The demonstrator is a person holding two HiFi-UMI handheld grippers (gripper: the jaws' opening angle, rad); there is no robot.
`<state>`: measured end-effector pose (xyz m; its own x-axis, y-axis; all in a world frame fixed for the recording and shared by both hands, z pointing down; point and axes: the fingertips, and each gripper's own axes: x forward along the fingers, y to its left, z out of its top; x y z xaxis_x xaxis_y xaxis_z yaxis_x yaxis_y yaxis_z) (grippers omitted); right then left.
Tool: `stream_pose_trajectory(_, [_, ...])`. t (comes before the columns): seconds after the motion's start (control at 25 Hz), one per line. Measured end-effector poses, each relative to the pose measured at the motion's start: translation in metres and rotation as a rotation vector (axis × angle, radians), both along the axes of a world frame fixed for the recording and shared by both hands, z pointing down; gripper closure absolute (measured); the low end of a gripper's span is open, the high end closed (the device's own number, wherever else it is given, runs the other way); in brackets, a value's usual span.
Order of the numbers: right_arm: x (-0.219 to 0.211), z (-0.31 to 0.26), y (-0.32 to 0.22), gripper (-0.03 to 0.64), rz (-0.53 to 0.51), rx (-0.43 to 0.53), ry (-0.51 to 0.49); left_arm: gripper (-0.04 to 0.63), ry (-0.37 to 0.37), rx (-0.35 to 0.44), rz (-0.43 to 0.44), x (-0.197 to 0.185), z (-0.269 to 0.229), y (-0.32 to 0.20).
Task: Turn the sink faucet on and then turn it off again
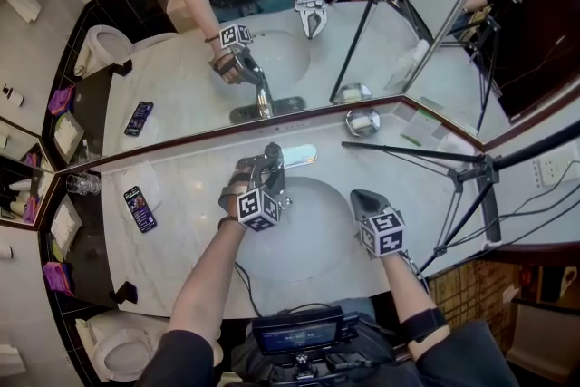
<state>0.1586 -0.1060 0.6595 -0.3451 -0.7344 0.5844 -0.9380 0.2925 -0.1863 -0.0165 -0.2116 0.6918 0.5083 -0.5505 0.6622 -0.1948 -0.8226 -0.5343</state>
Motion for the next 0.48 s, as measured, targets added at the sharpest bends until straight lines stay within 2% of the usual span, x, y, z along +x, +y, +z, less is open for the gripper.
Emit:
stream_pose_trajectory(0.28, [-0.001, 0.0, -0.003, 0.597, -0.002, 0.0, -0.003, 0.479, -0.026, 0.053, 0.003, -0.001, -0.004, 0.005])
stream_pose_trajectory(0.48, [-0.006, -0.002, -0.006, 0.597, -0.011, 0.005, -0.003, 0.488, -0.038, 0.057, 0.006, -0.003, -0.003, 0.015])
